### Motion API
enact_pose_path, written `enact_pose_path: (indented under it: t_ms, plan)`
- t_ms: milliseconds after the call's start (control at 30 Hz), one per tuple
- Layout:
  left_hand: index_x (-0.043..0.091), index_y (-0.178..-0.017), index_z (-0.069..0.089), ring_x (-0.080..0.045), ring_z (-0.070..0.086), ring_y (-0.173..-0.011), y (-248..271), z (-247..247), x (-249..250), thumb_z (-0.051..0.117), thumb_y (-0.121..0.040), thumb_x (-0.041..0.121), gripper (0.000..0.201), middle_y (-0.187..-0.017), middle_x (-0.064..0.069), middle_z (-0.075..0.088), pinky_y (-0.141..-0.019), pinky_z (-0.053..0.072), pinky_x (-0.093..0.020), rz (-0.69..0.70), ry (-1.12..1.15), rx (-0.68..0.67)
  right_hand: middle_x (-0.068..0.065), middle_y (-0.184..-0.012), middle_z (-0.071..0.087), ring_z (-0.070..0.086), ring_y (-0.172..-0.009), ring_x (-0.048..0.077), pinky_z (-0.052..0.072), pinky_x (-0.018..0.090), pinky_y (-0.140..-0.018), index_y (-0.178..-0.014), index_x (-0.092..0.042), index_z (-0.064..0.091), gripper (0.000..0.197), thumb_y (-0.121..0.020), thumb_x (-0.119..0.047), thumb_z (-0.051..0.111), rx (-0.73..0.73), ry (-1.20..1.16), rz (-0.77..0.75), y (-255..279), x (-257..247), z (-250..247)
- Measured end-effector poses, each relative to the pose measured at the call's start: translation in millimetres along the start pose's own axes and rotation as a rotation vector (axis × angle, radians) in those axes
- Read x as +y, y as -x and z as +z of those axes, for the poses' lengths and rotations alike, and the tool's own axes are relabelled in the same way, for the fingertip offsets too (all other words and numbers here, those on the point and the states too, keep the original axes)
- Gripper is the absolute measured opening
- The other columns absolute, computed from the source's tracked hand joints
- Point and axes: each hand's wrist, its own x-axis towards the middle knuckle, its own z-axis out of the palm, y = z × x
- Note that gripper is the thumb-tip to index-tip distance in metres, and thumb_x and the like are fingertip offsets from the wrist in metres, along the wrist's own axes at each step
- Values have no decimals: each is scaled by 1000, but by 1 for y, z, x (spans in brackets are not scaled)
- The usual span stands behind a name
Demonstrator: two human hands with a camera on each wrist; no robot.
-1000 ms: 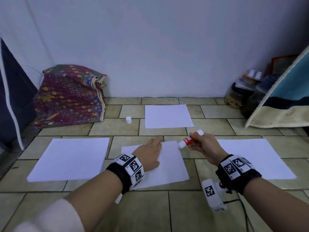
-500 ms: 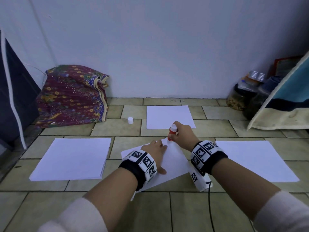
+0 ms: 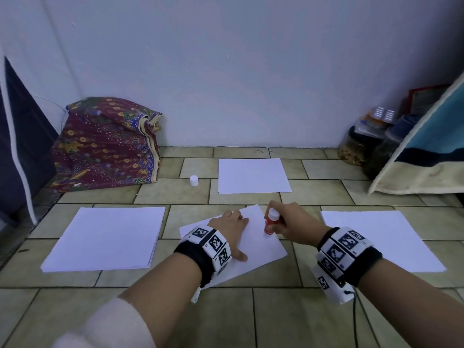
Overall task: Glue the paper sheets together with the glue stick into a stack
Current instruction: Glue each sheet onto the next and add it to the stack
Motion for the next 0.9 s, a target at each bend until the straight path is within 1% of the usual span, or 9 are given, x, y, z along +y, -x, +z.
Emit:
enact_pose_path:
  t_ms: [100, 167, 267, 367, 433, 567, 700, 800, 900]
  plan:
    - [17, -148, 22, -22, 27, -134, 0, 1, 0, 71, -75, 57, 97, -145, -4, 29, -96, 46, -46, 5, -8, -3, -10, -79, 67, 61, -74, 5, 49, 18, -67, -89, -17, 52, 16, -85, -9, 65, -47, -27, -24, 17, 6, -2]
    - [16, -149, 20, -22, 26, -135, -1, -1, -1, 71, -76, 55, 97, -146, -5, 28, -98, 44, -46, 22, -24, -15, -8, -81, 68, 62, -74, 7, 47, 14, -66, -90, -16, 54, 15, -84, -10, 67, -71, -26, -28, 26, 10, -4]
    - [24, -152, 13, -23, 25, -137, -1, -8, -6, 71, -82, 42, 93, -148, -5, 26, -100, 42, -43, 68, -1, -27, 0, -85, 69, 64, -74, 14, 53, 24, -70, -85, -17, 56, 15, -83, -11, 70, -85, -115, 13, 31, 23, -10]
    - [32, -150, 19, -22, 27, -135, 0, -14, -14, 69, -85, 38, 82, -146, -4, 27, -96, 42, -40, 88, 7, -45, 14, -87, 69, 66, -69, 19, 56, 29, -66, -89, -5, 60, 6, -88, -7, 65, -93, -471, 208, 32, 36, -14]
    - [26, -145, 28, -22, 33, -130, 2, -14, -16, 67, -83, 48, 76, -141, -5, 31, -95, 42, -37, 55, -31, -41, 23, -87, 68, 66, -67, 24, 58, 30, -65, -89, 4, 60, 10, -91, -6, 59, -61, -789, 340, 32, 39, -15]
    - [9, -129, 39, -21, 38, -121, 4, -9, -13, 64, -82, 55, 71, -130, -5, 35, -87, 46, -36, 2, -64, 40, 14, -75, 68, 65, -56, 15, 56, 22, -56, -87, 2, 60, 13, -94, -6, 54, 115, -1137, 456, 21, 40, -20]
    - [22, -145, 31, -18, 25, -136, 3, -2, -13, 55, -93, 36, 59, -148, 0, 23, -99, 43, -38, 130, 12, 51, 16, -76, 68, 66, -57, 16, 56, 22, -56, -87, 3, 59, 10, -93, -5, 57, 168, -1039, 436, 6, 31, -14]
    - [24, -151, 22, -19, 20, -140, 4, -3, -14, 54, -93, 44, 69, -152, -2, 21, -104, 40, -41, 118, -22, 34, 21, -85, 65, 66, -59, 16, 57, 23, -57, -90, 3, 56, 8, -91, -4, 60, 213, -901, 382, -7, 21, -5]
    - [19, -146, 29, -21, 25, -137, 5, -5, -15, 59, -86, 54, 75, -147, -6, 27, -100, 41, -39, 47, -31, 43, 26, -95, 64, 67, -71, 25, 59, 35, -69, -91, -1, 54, 17, -84, -6, 69, 289, -764, 344, -22, 10, 5]
